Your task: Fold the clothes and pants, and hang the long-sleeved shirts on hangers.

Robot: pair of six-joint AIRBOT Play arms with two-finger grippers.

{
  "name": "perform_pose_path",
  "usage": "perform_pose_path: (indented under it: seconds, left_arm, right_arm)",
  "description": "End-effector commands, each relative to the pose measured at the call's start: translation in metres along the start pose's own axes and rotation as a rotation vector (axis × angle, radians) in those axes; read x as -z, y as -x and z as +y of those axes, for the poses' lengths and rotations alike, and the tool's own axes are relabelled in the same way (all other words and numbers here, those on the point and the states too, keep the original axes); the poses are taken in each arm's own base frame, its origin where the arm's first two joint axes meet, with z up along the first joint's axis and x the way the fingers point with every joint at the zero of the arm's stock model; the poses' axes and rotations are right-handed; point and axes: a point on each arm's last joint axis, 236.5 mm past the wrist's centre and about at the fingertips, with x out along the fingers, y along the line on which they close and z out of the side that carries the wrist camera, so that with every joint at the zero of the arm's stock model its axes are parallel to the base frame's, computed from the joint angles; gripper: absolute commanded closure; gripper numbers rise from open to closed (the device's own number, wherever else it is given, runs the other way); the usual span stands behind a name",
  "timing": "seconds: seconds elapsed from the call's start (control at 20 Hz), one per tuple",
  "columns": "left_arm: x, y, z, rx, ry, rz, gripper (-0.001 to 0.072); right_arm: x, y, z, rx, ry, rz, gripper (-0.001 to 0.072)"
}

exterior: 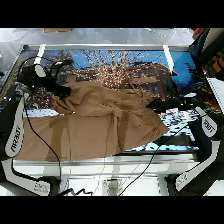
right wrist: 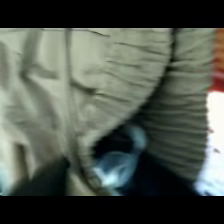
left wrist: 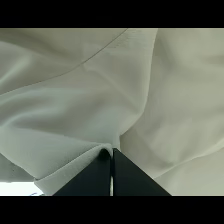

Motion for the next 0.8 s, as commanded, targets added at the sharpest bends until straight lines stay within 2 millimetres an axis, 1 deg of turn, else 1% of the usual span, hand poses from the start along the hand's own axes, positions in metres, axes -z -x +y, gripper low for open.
perform_pose_path:
  seconds: [0.0, 0.05, 0.15, 0.25, 0.3, 0.35, 0.4, 0.45, 0.5, 0.55, 0.6, 0.65, 0.75]
  left_arm:
    - [-0.001, 0.001, 0.003, -0.011, -0.003, -0.002, 0.0693]
    - [-0.002, 0.004, 0.009, -0.038, -0.013, -0.002, 0.0693]
    - [-0.008, 0.018, 0.03, -0.134, -0.046, -0.015, 0.0693]
    - [-0.024, 0.045, 0.057, -0.269, -0.087, -0.072, 0.0693]
    - [-0.036, 0.06, 0.065, -0.318, -0.103, -0.121, 0.0693]
    - [-0.049, 0.074, 0.069, -0.352, -0.114, -0.177, 0.0693]
    - [-0.06, 0.083, 0.067, -0.357, -0.117, -0.229, 0.0693]
    - [-0.065, 0.082, 0.058, -0.324, -0.11, -0.255, 0.0689]
    - [-0.065, 0.076, 0.045, -0.264, -0.094, -0.258, 0.0559]
    - [-0.064, 0.07, 0.032, -0.215, -0.085, -0.248, 0.0194]
    - [-0.063, 0.063, 0.022, -0.18, -0.084, -0.237, 0.002]
    - [-0.061, 0.058, 0.017, -0.168, -0.088, -0.221, 0.001]
    - [-0.057, 0.052, 0.016, -0.162, -0.09, -0.196, 0.0013]
  right_arm:
    - [-0.014, -0.007, 0.004, 0.054, 0.078, -0.017, 0.068]
    - [-0.02, 0.0, 0.011, 0.053, 0.101, -0.024, 0.0683]
    - [-0.034, 0.02, 0.022, 0.072, 0.153, -0.047, 0.0684]
    - [-0.047, 0.048, 0.023, 0.146, 0.171, -0.096, 0.0684]
    - [-0.053, 0.067, 0.02, 0.197, 0.167, -0.134, 0.0684]
    - [-0.055, 0.085, 0.017, 0.244, 0.159, -0.158, 0.0684]
    - [-0.054, 0.104, 0.013, 0.288, 0.152, -0.175, 0.0684]
    - [-0.048, 0.118, 0.008, 0.322, 0.142, -0.169, 0.0684]
    - [-0.039, 0.13, 0.006, 0.342, 0.139, -0.15, 0.0684]
    - [-0.027, 0.138, 0.004, 0.349, 0.131, -0.114, 0.0684]
    - [-0.013, 0.144, 0.0, 0.357, 0.119, -0.068, 0.0683]
    - [0.0, 0.151, -0.006, 0.365, 0.102, -0.028, 0.0683]
    - [0.017, 0.163, -0.019, 0.393, 0.045, 0.017, 0.0684]
